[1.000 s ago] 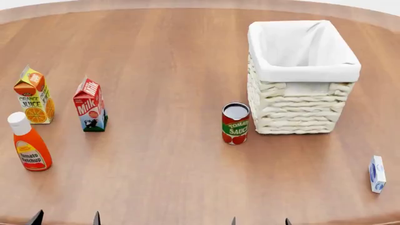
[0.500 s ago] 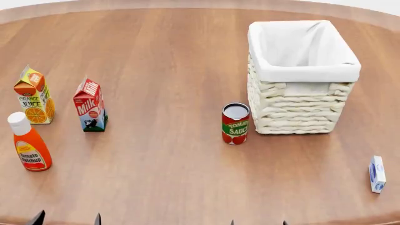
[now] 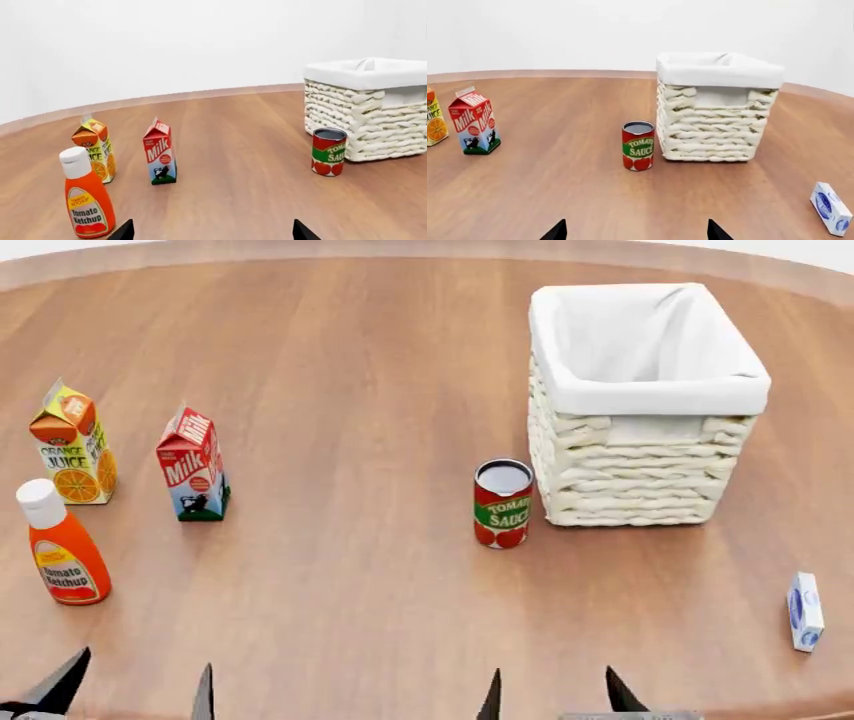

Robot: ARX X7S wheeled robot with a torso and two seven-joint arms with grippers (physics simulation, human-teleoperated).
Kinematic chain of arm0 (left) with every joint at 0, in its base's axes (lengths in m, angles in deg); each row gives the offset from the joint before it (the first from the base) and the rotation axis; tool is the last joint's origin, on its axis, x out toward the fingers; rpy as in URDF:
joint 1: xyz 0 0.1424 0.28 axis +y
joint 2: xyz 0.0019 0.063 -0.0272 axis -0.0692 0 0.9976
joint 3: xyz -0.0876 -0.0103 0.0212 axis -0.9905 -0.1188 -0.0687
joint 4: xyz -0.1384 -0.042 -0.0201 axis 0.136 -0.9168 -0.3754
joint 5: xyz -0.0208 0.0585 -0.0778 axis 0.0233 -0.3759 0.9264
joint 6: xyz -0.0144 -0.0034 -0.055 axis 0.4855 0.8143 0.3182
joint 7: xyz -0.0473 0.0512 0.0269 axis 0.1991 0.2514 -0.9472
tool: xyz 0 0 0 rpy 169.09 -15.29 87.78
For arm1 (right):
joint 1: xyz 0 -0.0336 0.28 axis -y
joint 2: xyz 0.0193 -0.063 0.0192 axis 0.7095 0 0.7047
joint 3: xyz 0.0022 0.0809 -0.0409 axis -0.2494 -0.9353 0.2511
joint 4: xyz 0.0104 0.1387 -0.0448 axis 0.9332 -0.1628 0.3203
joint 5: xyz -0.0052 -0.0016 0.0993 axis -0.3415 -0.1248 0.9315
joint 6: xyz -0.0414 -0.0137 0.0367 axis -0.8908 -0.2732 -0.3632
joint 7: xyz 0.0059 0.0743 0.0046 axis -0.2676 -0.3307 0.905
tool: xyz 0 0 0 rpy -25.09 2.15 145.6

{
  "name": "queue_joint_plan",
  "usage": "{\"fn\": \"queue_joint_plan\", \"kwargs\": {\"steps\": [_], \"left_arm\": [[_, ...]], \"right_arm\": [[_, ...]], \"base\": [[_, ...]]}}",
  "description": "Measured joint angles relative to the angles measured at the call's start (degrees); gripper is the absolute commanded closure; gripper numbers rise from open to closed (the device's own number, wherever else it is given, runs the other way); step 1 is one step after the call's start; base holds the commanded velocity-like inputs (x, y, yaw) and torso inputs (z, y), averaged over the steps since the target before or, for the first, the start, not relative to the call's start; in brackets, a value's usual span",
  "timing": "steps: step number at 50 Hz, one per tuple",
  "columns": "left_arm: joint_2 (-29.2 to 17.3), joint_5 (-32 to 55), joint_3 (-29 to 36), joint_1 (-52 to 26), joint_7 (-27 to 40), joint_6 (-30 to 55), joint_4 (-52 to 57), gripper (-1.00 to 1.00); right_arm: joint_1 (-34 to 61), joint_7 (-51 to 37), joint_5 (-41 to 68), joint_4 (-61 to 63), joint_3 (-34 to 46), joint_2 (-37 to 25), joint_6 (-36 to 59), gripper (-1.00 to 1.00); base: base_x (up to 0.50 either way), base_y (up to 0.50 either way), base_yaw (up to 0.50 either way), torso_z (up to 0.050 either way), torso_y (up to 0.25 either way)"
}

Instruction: Pick the milk and place it in the basket.

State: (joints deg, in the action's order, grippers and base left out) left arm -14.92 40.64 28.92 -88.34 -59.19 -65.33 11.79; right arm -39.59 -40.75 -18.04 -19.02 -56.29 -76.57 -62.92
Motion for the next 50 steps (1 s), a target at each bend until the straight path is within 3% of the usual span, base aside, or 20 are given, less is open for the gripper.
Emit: {"fn": "queue_joint_plan", "kwargs": {"steps": [12,26,36,50], "left_arm": [[-3.9,6.7,-6.6,-6.2,-0.5,12.7,17.2,-1.0],[-8.0,16.5,-18.2,-8.0,-0.8,22.0,32.5,-1.0],[-9.3,19.9,-22.9,-7.9,-0.5,24.3,37.1,-1.0],[-10.1,21.1,-24.3,-8.1,0.0,25.0,38.5,-1.0]], "right_arm": [[6.7,0.3,5.6,21.1,-5.4,-5.6,16.2,-1.0],[9.7,1.0,17.0,40.6,-23.0,-11.7,31.5,-1.0],[9.2,1.9,22.1,45.7,-32.3,-13.4,35.2,-1.0],[7.9,2.5,23.1,47.5,-34.9,-14.6,35.0,-1.0]], "base": [[0.0,0.0,0.0,0.0,0.0],[0.0,0.0,0.0,0.0,0.0],[0.0,0.0,0.0,0.0,0.0],[0.0,0.0,0.0,0.0,0.0]]}}
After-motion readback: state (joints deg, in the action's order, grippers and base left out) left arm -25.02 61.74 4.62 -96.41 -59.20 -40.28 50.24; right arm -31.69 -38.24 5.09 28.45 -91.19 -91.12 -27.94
